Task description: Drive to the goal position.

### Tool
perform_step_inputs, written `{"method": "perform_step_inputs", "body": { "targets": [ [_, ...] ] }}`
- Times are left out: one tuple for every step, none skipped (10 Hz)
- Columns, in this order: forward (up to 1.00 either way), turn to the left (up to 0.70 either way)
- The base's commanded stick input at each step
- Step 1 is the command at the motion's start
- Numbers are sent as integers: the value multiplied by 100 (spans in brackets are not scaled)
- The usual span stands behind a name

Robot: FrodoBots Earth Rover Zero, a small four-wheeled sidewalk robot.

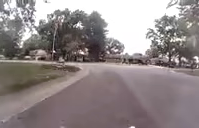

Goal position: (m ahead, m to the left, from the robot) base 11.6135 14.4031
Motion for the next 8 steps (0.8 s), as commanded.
{"method": "perform_step_inputs", "body": {
  "targets": [
    [70,0],
    [70,0],
    [70,0],
    [70,0],
    [70,0],
    [70,0],
    [70,0],
    [70,0]
  ]
}}
